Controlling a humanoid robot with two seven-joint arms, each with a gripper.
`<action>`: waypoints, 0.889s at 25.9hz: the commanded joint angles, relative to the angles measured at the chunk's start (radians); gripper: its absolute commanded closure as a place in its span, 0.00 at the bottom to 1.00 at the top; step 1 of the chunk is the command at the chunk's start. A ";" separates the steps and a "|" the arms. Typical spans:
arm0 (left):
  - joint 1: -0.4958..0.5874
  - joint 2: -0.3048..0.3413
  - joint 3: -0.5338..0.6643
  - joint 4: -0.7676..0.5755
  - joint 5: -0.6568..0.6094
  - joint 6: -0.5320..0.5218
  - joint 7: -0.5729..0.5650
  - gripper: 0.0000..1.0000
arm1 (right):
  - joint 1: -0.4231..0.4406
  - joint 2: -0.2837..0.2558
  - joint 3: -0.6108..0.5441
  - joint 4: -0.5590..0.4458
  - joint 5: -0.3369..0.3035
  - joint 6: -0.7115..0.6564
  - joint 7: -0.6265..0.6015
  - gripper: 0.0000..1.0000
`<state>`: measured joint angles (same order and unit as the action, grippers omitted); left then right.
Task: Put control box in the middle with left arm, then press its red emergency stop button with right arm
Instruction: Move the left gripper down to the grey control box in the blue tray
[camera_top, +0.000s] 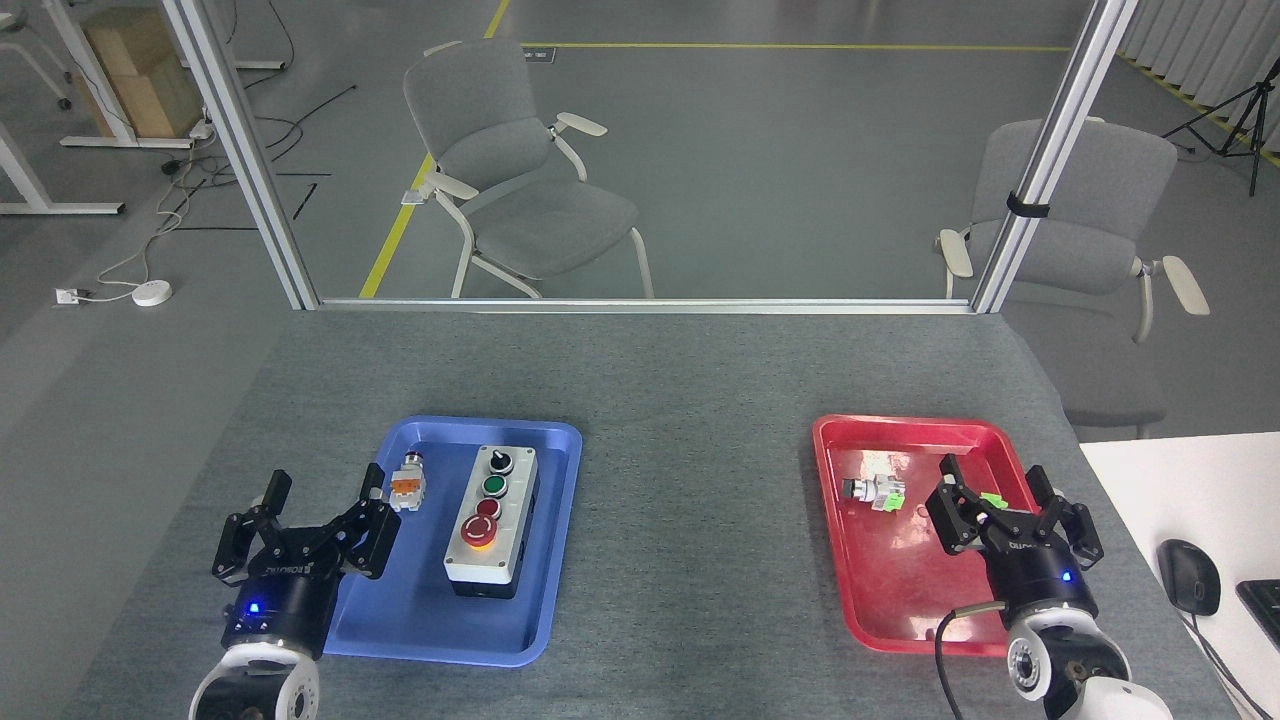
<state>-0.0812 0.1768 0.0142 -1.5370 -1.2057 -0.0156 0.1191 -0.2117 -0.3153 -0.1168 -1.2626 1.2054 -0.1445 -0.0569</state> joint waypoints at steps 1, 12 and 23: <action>0.001 -0.010 0.000 0.000 0.000 0.000 0.004 0.01 | 0.000 0.001 -0.004 0.000 -0.001 0.000 0.000 0.00; 0.021 -0.034 -0.002 -0.032 0.020 -0.015 0.019 0.01 | 0.002 0.001 -0.004 0.000 -0.001 0.000 0.003 0.00; 0.143 -0.056 -0.172 -0.068 -0.161 -0.073 0.019 0.02 | -0.003 0.005 -0.004 0.000 -0.001 -0.003 0.005 0.00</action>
<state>0.0440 0.1282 -0.0874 -1.6169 -1.2632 -0.1371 0.1399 -0.2140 -0.3117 -0.1211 -1.2624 1.2042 -0.1460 -0.0536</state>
